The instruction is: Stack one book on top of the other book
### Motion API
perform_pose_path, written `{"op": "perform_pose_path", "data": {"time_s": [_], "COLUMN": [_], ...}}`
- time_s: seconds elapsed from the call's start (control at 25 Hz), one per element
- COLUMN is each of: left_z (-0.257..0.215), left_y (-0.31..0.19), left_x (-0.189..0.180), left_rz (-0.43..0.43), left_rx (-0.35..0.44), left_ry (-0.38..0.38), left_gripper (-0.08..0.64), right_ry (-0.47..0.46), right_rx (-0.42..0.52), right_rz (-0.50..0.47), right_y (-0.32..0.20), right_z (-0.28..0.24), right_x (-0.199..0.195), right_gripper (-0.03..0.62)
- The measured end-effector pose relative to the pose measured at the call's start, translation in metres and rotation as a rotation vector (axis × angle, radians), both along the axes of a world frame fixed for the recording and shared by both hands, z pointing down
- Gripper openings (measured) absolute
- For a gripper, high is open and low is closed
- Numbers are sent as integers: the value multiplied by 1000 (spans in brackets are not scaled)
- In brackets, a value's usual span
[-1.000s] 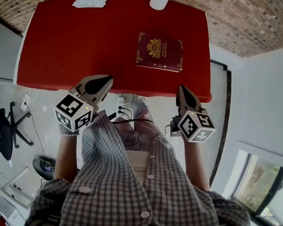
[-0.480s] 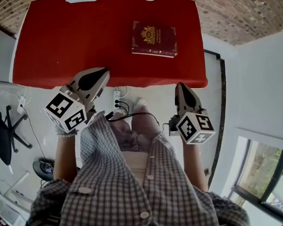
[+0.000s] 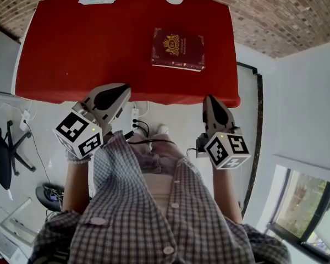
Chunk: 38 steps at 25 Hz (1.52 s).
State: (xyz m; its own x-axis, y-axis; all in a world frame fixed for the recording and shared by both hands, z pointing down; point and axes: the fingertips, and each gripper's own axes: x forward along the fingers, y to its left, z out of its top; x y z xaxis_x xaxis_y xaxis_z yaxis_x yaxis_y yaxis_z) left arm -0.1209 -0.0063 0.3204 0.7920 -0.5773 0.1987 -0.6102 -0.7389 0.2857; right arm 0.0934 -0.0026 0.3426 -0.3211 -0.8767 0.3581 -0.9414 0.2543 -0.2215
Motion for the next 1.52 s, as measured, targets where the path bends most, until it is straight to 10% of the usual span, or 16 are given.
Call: {"op": "perform_pose_path", "data": {"time_s": [1.52], "left_z": [-6], "left_y": [-12], "left_x": [7], "left_rz": [19], "left_rx": [12], "left_ry": [16], "left_gripper": [8], "right_ry": [81], "right_rx": [12], "right_rz": [-83], "right_y": [-17], "right_z": [0], "right_x": [-16], "right_gripper": [8]}}
